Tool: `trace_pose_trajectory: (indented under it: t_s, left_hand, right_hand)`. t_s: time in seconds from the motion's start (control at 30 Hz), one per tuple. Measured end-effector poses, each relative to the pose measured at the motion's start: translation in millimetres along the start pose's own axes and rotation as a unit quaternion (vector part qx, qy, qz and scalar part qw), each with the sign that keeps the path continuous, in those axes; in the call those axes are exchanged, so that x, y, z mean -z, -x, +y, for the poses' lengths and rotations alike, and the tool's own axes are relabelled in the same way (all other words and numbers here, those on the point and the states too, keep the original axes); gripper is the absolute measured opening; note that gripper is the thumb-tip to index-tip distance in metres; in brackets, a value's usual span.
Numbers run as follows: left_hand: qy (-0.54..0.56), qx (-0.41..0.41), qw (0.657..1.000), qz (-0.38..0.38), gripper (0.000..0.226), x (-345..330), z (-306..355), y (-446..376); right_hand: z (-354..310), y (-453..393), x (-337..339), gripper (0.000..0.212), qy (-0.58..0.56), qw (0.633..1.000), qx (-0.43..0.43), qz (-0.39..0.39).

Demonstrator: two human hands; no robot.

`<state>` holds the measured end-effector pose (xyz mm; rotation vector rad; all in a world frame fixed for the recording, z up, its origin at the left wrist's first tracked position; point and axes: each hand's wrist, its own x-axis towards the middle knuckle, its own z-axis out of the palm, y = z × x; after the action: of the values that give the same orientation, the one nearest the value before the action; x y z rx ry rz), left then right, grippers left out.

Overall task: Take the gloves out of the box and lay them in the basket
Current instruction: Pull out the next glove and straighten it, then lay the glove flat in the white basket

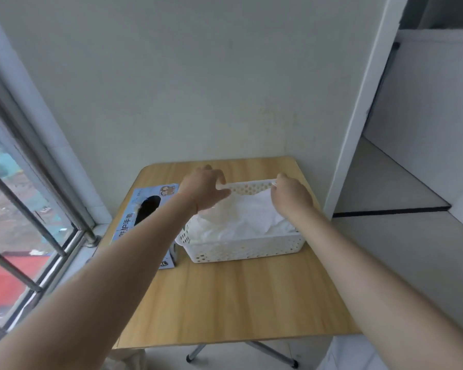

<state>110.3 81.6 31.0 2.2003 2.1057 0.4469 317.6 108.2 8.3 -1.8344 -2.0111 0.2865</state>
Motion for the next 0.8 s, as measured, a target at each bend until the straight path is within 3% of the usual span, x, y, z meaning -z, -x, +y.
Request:
trace_pose_trajectory:
  t_s: [0.13, 0.2, 0.37, 0.63, 0.8]
  left_hand:
    - [0.011, -0.114, 0.992, -0.051, 0.039, -24.8, 22.0, 14.5]
    - [-0.050, -0.132, 0.986, -0.085, 0.053, -33.2, 24.1, 18.2]
    - [-0.113, -0.076, 0.978, -0.159, 0.078, -36.3, 6.4, 22.8]
    - [-0.089, -0.039, 0.989, -0.114, 0.073, -24.1, -23.7, 32.0]
    - [0.026, -0.021, 0.999, -0.005, 0.048, -7.1, -35.9, 35.0]
  right_hand:
    - [0.7, 4.5, -12.6, 0.048, 0.124, 0.991, 0.045, -0.009]
    - [0.0, 6.3, -15.9, 0.049, 0.166, 0.984, 0.066, -0.021]
    - [0.5, 8.2, -18.7, 0.049, 0.230, 0.967, 0.092, -0.060]
    - [-5.6, 11.6, -10.9, 0.041, 0.233, 0.968, 0.089, -0.029]
    - [-37.6, 11.6, -2.1, 0.033, 0.157, 0.981, 0.112, 0.019]
